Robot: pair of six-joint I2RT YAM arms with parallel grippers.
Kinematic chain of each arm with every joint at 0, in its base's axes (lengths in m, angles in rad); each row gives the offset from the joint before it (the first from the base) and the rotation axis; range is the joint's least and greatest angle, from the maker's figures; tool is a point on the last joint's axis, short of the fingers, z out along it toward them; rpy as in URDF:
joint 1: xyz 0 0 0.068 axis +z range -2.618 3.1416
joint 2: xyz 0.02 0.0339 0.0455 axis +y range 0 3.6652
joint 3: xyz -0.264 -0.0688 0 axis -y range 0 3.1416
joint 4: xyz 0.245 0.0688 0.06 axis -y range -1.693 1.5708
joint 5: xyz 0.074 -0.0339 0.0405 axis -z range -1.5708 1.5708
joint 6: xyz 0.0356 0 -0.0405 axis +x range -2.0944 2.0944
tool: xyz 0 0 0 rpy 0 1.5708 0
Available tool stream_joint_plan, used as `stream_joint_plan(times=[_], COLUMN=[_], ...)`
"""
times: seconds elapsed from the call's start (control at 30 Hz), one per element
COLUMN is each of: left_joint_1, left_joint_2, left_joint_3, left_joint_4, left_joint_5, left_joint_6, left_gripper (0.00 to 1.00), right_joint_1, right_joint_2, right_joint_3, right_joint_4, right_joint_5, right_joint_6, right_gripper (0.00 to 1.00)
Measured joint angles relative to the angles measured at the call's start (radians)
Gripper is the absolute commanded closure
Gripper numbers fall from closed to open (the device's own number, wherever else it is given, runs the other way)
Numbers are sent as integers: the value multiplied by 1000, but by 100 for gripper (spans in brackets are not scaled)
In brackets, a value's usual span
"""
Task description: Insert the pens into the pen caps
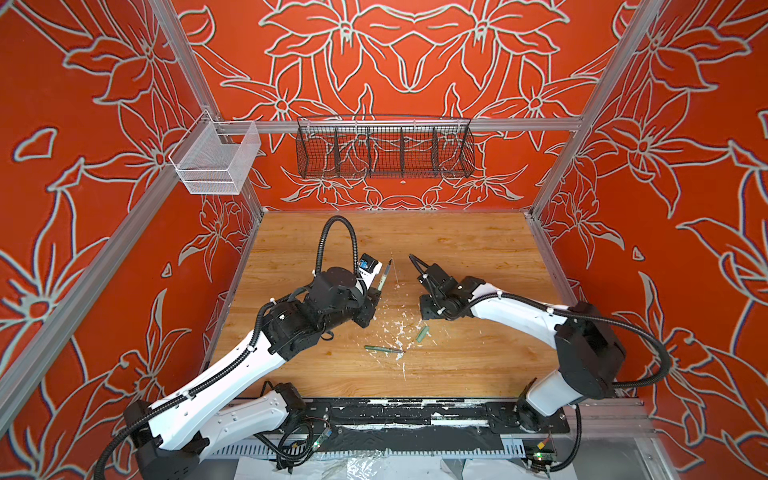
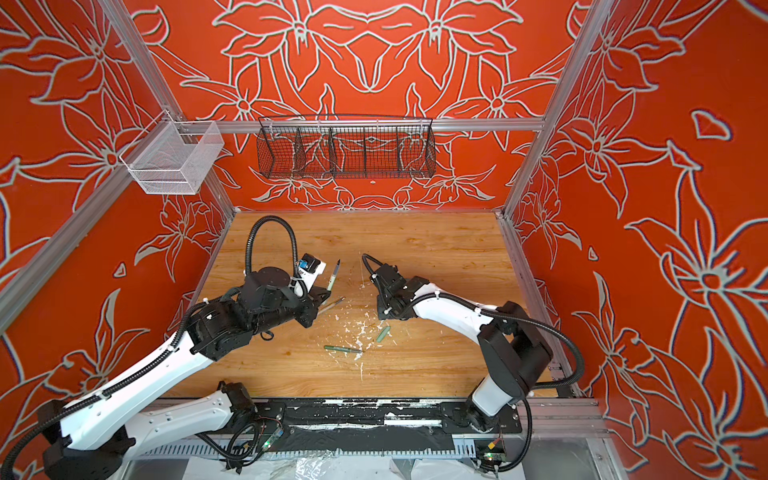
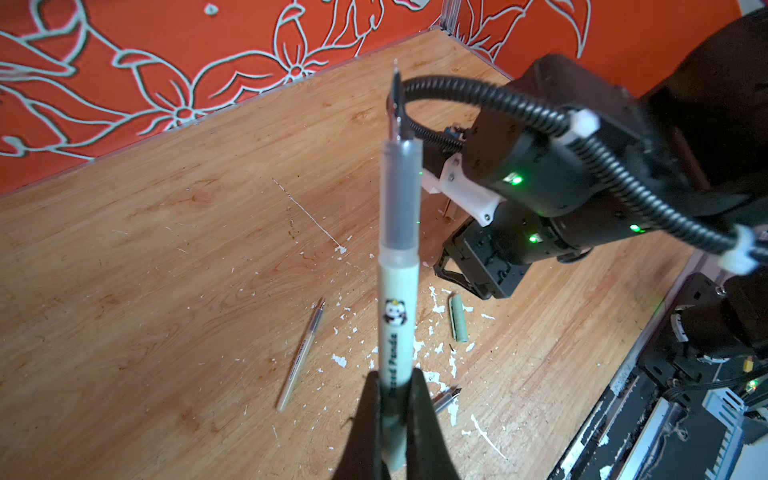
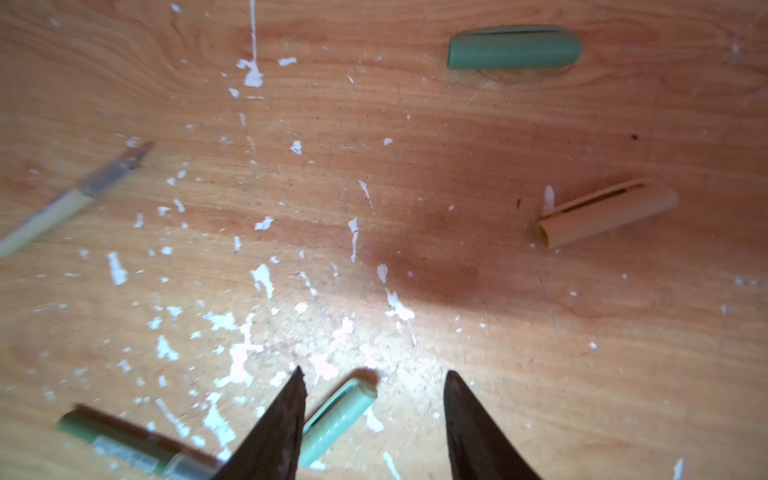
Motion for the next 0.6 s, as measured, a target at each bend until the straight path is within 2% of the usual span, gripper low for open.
stream_joint_plan(times=[0.23, 0.6], left_joint_1=[0, 0], left_joint_2=[31, 62], left_joint_3=[-2, -19], left_joint_4=[2, 14], left_joint_5=[10, 35], left_joint_6=[1, 0], left_gripper=[100, 100], right_joint_1=[76, 65], right_joint_2=[-34, -18], right_joint_3=[-94, -176], right_joint_4=[-14, 115], right_joint_5=[-44, -102], right_joint_6=[102, 194], right_gripper=[51, 58])
